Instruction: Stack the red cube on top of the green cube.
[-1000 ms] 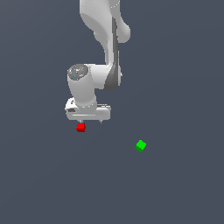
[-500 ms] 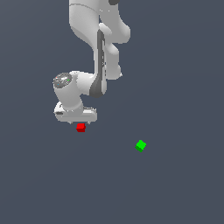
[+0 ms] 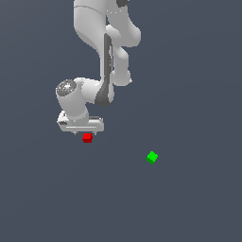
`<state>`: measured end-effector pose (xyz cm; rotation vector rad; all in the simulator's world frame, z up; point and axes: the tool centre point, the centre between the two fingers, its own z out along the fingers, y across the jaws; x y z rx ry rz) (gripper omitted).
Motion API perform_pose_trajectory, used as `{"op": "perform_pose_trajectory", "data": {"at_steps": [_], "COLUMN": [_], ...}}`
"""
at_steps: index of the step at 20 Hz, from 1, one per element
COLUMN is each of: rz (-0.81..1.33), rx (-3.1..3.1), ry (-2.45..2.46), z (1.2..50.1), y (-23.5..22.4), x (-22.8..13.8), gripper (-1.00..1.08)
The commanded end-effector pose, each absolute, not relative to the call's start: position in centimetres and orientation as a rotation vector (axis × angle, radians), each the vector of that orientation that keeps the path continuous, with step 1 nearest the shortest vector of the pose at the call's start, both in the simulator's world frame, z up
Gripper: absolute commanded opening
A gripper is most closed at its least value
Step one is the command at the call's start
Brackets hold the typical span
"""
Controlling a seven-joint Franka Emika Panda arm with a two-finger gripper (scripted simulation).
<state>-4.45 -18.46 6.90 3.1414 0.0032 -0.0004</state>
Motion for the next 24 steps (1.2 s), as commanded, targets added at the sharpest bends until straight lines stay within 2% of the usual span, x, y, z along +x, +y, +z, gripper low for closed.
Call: {"op": "perform_pose_trajectory", "data": {"at_steps": [1,16,17,24], "rz": [-0.001,0.0,0.0,0.0], "rx": [3.141,3.142,3.142,3.142], "ry": [0.003,0.003,0.003,0.003], "z": [6.6,2.0,2.0,2.0], "y": [-18.5,-18.4,-18.4,-18.4], "x": [-4.5,-4.4,-4.4,-4.4], "gripper": [1.0,1.0,-1.0,-1.0]}}
